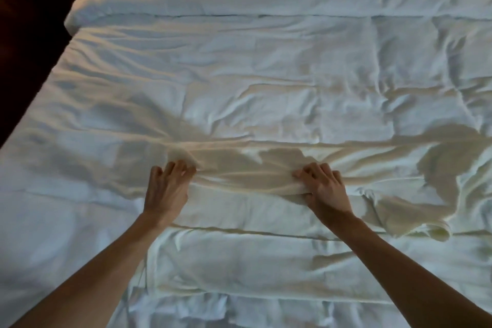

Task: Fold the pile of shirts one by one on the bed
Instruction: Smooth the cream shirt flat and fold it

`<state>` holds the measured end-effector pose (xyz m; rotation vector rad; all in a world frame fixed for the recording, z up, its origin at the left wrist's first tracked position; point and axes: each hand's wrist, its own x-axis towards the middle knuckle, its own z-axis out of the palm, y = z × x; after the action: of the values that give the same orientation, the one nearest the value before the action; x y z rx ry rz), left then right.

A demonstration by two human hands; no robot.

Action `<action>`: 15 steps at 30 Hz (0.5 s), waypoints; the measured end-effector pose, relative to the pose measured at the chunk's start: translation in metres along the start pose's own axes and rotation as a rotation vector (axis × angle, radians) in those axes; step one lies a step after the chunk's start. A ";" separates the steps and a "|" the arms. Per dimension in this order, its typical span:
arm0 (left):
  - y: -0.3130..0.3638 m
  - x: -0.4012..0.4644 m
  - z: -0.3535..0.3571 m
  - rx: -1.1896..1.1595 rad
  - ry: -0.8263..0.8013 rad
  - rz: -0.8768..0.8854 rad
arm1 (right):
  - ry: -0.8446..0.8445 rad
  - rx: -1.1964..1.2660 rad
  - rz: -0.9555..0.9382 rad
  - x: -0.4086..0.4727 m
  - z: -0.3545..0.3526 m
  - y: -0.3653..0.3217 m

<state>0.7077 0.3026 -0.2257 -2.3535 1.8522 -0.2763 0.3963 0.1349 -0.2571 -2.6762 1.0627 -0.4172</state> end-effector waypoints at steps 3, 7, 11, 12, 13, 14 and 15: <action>-0.007 -0.001 -0.003 -0.075 0.110 -0.051 | 0.121 0.063 0.005 0.002 -0.008 -0.004; -0.009 -0.011 0.002 -0.158 0.119 -0.137 | 0.058 0.099 0.017 -0.010 -0.013 -0.009; 0.037 -0.014 -0.009 -0.181 -0.072 -0.326 | -0.088 0.112 0.003 -0.047 -0.026 0.004; 0.056 -0.010 -0.014 -0.186 -0.085 -0.344 | -0.066 0.096 0.026 -0.055 -0.032 0.012; 0.076 -0.005 -0.020 -0.200 -0.092 -0.346 | -0.036 0.083 0.067 -0.064 -0.038 0.021; 0.097 0.000 -0.025 -0.235 -0.097 -0.347 | 0.000 0.063 0.120 -0.073 -0.045 0.031; 0.118 0.004 -0.030 -0.284 -0.093 -0.341 | 0.032 0.040 0.179 -0.082 -0.051 0.042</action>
<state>0.5901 0.2711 -0.2214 -2.8167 1.5279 0.0693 0.2954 0.1561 -0.2376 -2.5202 1.2765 -0.4432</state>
